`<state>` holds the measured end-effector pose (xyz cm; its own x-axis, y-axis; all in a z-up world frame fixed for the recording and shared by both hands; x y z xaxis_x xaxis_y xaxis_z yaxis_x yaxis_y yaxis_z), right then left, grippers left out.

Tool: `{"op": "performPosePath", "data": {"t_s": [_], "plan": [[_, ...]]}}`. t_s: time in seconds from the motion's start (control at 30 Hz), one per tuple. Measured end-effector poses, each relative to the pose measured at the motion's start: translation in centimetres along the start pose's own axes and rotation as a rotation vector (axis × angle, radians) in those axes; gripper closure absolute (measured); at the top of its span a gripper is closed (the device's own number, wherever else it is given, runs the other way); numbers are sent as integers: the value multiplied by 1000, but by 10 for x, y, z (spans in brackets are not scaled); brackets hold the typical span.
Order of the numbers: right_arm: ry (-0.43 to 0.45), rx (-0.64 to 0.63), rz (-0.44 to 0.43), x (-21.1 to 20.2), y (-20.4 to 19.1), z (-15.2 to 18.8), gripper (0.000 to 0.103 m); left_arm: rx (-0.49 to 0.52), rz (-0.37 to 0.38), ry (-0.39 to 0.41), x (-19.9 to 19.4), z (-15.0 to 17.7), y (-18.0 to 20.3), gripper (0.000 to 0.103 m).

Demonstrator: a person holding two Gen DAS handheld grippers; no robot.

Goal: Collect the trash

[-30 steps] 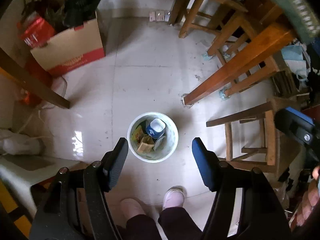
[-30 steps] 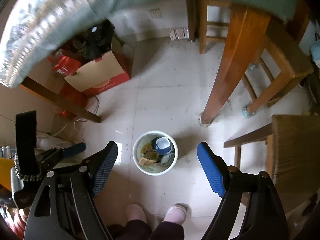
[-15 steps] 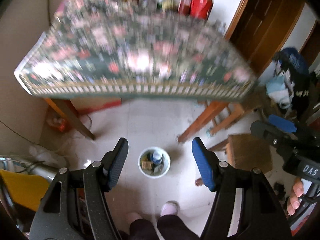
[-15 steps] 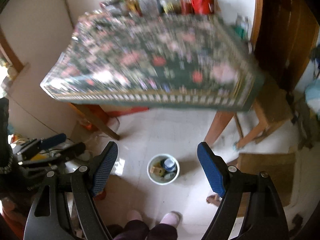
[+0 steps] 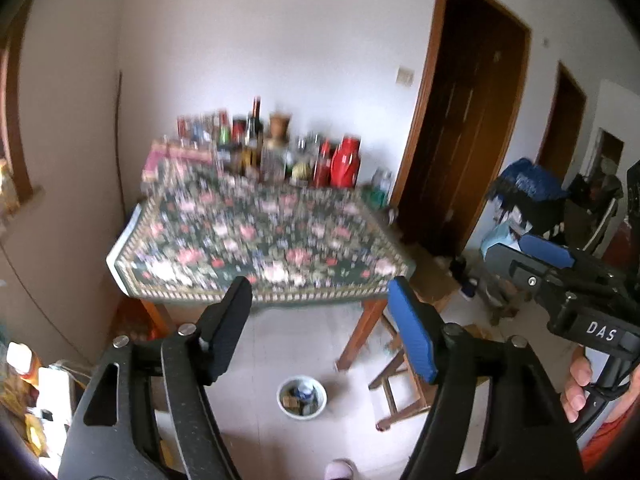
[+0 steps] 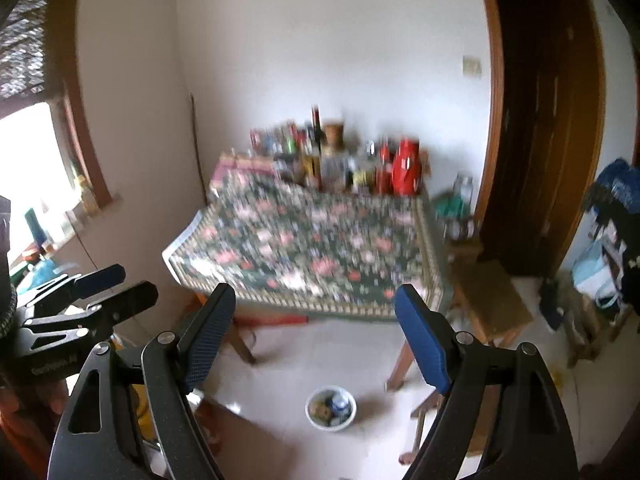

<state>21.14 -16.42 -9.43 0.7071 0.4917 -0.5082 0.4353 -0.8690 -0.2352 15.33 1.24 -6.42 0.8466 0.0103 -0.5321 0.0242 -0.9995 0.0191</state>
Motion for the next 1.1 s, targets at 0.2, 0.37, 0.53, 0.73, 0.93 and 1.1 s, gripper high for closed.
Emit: {"op": "performPosePath", "data": {"t_s": [0.2,0.37,0.53,0.73,0.93,1.1], "plan": [[139,15,-23,-69,-30,-4,2,24,-26,140,-94,-11,2,2],[175,-2,-3,-88,-41,0,0,15,-26,164,-124,-5,-1,2],[161,6,-11,-94,-44,6,0,9,-27,171,-132,0,-6,2],[158,-8,1,-102,-47,11,0,1,-19,175,-136,2,-7,2],[153,-9,-4,-108,-48,15,0,-1,-18,178,-141,4,-5,2],[145,-12,-1,-108,-47,17,0,3,-18,179,-141,4,-6,2]]}}
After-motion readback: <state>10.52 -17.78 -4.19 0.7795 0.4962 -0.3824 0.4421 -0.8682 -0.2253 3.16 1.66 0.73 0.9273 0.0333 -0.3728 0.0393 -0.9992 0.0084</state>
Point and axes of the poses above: each gripper's, at about its wrist camera, not at the fingertips, and x roughly the way its jaws point, y to its right, z to its underside, the point moved 7 cm from there along x, roughly the way its jaws point, and after that the axes turned 8 degrees about x, right-handed, at the moved point
